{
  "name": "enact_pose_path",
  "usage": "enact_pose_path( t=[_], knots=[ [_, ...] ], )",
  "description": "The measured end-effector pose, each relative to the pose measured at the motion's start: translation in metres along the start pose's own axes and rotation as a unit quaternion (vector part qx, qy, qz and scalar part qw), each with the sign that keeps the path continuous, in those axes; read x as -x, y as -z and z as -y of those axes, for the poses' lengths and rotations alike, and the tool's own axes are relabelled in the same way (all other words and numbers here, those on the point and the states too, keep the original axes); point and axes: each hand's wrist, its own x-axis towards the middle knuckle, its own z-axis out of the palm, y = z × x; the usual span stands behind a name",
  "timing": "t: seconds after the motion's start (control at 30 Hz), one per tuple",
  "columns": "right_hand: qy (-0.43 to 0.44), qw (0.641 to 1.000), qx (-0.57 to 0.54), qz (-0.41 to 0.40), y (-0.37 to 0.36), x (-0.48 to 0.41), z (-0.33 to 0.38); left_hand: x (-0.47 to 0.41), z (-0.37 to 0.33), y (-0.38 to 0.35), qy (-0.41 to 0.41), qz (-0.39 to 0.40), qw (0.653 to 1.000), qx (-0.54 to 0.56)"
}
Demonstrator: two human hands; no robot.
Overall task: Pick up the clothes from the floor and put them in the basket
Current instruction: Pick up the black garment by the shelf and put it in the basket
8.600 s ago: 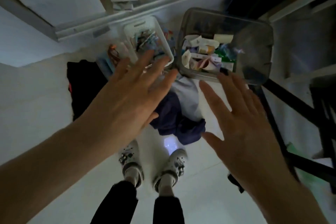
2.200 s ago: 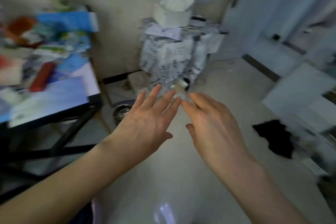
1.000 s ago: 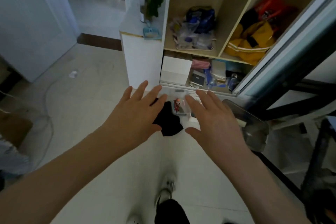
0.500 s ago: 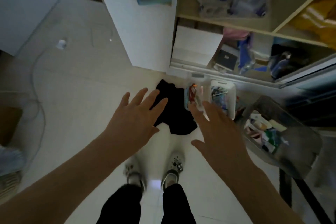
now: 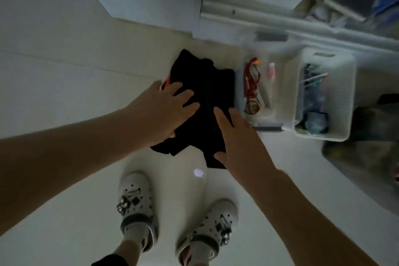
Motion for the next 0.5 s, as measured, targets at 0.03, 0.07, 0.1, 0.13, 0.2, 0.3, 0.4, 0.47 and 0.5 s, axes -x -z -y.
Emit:
enact_pose_path(
  t=[0.03, 0.07, 0.1, 0.13, 0.2, 0.3, 0.4, 0.47, 0.5],
  knots=[
    [-0.005, 1.000, -0.006, 0.008, -0.018, -0.024, -0.007, -0.023, 0.000, -0.018, -0.009, 0.013, 1.000, 0.000],
    [-0.009, 1.000, -0.012, 0.010, -0.041, -0.049, -0.017, -0.048, 0.001, -0.041, -0.011, 0.015, 1.000, -0.003],
    [-0.014, 1.000, -0.003, 0.018, -0.054, -0.067, -0.023, -0.064, 0.001, -0.056, -0.008, 0.023, 1.000, -0.010],
    [-0.010, 1.000, 0.005, 0.026, -0.064, -0.082, -0.027, -0.079, 0.001, -0.069, -0.002, 0.033, 0.999, -0.009],
    [-0.020, 0.999, 0.022, 0.032, -0.097, -0.116, -0.042, -0.115, -0.002, -0.106, 0.013, 0.040, 0.999, 0.018],
    [-0.045, 0.998, 0.035, 0.031, -0.136, -0.152, -0.062, -0.152, -0.011, -0.158, 0.047, 0.046, 0.994, 0.090],
    [-0.069, 0.997, 0.039, 0.021, -0.169, -0.171, -0.079, -0.172, -0.017, -0.201, 0.077, 0.064, 0.983, 0.152],
    [-0.078, 0.995, 0.056, 0.024, -0.184, -0.178, -0.086, -0.180, -0.024, -0.218, 0.084, 0.067, 0.985, 0.136],
    [-0.080, 0.995, 0.054, 0.017, -0.191, -0.181, -0.087, -0.182, -0.025, -0.221, 0.088, 0.069, 0.985, 0.129]
  ],
)
